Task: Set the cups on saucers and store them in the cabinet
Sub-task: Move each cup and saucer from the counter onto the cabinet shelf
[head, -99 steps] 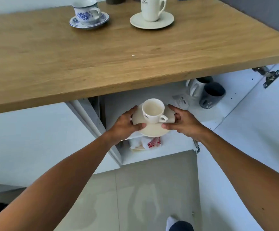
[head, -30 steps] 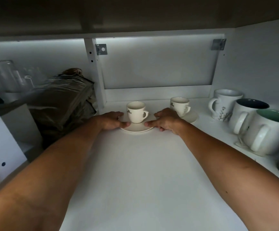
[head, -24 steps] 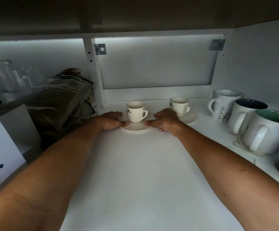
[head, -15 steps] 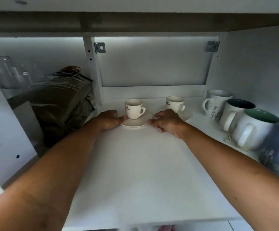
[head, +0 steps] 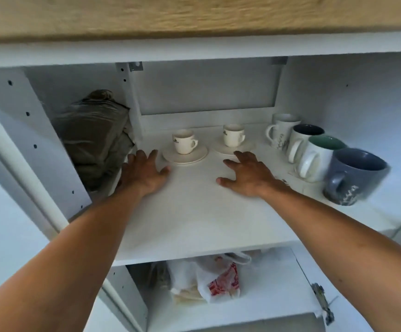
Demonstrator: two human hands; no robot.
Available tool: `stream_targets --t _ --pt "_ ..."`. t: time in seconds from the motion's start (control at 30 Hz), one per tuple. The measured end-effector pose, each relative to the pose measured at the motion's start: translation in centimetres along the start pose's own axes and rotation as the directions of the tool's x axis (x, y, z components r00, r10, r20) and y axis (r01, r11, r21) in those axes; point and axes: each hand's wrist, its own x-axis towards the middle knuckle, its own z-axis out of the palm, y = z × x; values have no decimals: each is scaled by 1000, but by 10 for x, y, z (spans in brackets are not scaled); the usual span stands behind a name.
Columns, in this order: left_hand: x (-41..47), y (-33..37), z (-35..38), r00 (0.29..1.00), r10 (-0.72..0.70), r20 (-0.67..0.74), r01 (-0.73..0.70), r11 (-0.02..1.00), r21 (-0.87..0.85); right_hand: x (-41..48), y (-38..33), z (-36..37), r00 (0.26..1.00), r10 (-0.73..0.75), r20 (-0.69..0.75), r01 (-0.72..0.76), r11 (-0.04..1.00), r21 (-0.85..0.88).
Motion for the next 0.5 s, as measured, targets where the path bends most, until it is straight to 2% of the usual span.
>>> stream_targets --t 0.1,0.27,0.5 --pt "-26 5 -13 1000 25 13 -25 999 33 -25 -3 -6 997 37 61 -37 999 10" --pt "-78 9 -44 982 95 162 -104 993 50 -76 -16 -34 985 59 161 -68 996 52" --pt "-148 15 -112 949 158 272 -180 982 61 -159 -30 -96 958 104 267 -123 991 55"
